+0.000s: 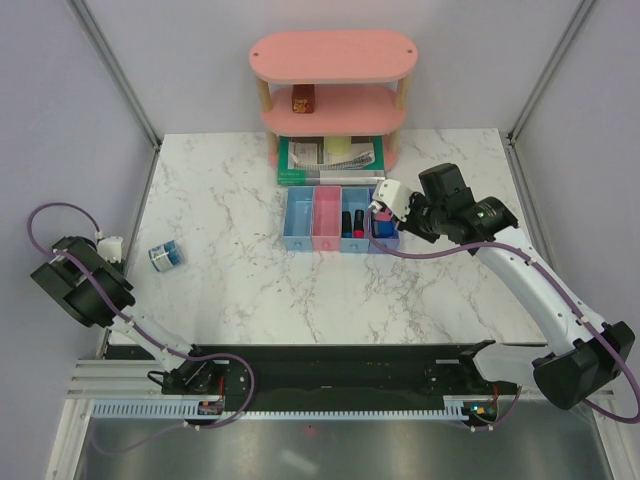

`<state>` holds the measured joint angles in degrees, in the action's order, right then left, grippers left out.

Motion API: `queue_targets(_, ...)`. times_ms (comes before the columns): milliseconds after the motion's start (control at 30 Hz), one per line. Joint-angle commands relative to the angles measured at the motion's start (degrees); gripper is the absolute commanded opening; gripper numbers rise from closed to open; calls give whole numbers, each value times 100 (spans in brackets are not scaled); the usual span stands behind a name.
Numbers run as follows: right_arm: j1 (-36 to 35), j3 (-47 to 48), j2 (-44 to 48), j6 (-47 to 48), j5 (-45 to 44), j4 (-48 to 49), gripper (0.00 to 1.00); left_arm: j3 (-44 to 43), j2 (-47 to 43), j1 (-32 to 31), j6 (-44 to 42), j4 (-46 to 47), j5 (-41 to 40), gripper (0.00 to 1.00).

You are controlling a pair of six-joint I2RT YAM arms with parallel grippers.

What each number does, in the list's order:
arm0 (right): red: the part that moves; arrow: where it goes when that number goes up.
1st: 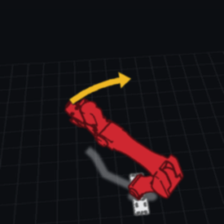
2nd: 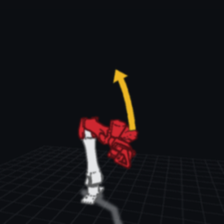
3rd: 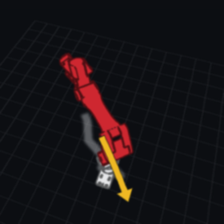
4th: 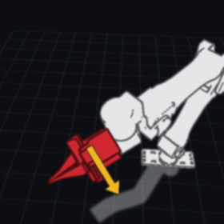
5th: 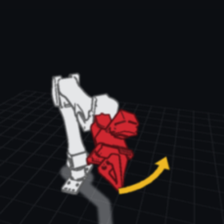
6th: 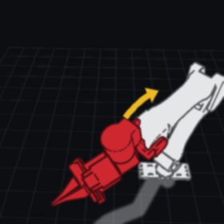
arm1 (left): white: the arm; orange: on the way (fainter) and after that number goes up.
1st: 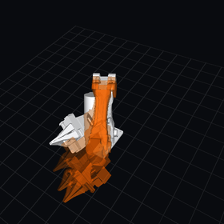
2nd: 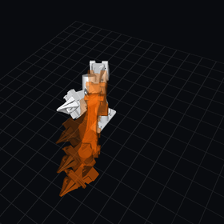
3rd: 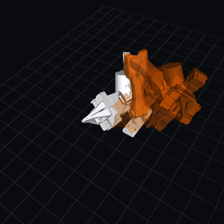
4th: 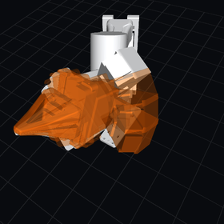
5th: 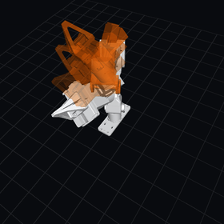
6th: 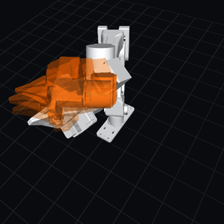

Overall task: Sort the stationery into containers
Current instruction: Pick up the pen from the corner of the board.

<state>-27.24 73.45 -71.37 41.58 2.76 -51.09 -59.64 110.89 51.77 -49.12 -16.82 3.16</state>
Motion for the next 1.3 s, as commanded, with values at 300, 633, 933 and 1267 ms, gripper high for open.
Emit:
queue_targets(300, 9, 293, 18, -80, 66, 3, 18, 154, 1453, 1098, -748, -551, -659, 27)
queue_targets(633, 0, 398, -35, -89, 93, -6, 18, 251, 1462, 1099, -783, -674, -545, 7)
queue_targets(933, 9, 433, -61, -80, 75, -6, 18, 356, 759, 1098, -660, -770, 8, 2)
queue_targets(1267, 0, 460, -78, -98, 119, -6, 18, -399, -532, 1072, -186, -1780, 1248, 2)
